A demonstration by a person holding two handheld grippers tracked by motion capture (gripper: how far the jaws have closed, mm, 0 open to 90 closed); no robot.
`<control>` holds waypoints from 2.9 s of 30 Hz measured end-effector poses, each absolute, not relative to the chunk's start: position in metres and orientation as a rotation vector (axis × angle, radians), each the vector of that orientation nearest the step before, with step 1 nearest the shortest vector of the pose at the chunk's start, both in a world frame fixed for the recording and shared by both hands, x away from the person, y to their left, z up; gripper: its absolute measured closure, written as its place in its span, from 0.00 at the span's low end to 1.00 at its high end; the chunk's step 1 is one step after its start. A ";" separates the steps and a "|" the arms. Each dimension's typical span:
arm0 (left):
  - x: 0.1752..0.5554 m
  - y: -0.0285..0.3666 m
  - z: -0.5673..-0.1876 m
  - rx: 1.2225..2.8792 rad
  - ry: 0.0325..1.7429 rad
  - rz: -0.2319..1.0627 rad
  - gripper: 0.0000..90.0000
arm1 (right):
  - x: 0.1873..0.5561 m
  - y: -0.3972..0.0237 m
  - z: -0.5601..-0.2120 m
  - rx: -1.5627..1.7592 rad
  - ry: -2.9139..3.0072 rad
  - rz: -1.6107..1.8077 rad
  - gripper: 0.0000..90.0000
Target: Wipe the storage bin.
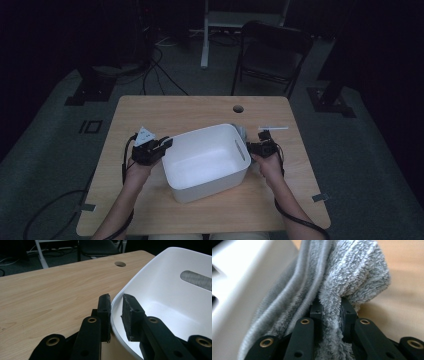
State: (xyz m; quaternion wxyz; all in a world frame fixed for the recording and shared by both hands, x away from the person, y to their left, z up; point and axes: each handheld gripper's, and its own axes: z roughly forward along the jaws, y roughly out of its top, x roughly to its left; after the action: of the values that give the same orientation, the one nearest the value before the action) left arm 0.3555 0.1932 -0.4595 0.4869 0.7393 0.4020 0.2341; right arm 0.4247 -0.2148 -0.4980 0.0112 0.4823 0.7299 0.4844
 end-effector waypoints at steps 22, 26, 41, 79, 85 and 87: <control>0.355 0.190 -0.459 1.791 0.998 0.591 0.86 | 0.449 -0.198 -0.494 1.435 2.346 1.380 0.87; 0.355 0.190 -0.459 1.794 0.995 0.590 0.86 | 0.454 -0.196 -0.516 1.497 2.374 1.340 0.87; 0.354 0.190 -0.459 1.799 0.988 0.585 0.86 | 0.434 -0.222 -0.515 1.565 2.267 1.555 0.86; 0.350 0.185 -0.459 1.785 1.037 0.612 0.86 | 0.336 -0.242 -0.511 1.538 2.179 1.577 0.86; 0.350 0.185 -0.459 1.777 1.045 0.614 0.85 | 0.350 -0.236 -0.544 1.631 2.237 1.475 0.86; 0.349 0.185 -0.459 1.782 1.037 0.607 0.85 | 0.354 -0.238 -0.550 1.656 2.240 1.502 0.86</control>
State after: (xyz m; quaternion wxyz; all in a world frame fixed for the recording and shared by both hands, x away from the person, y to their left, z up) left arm 0.3494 0.1853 -0.4590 0.4761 0.7290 0.4245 0.2485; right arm 0.3543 -0.2378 -0.5498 -0.0115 0.5233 0.7077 0.4745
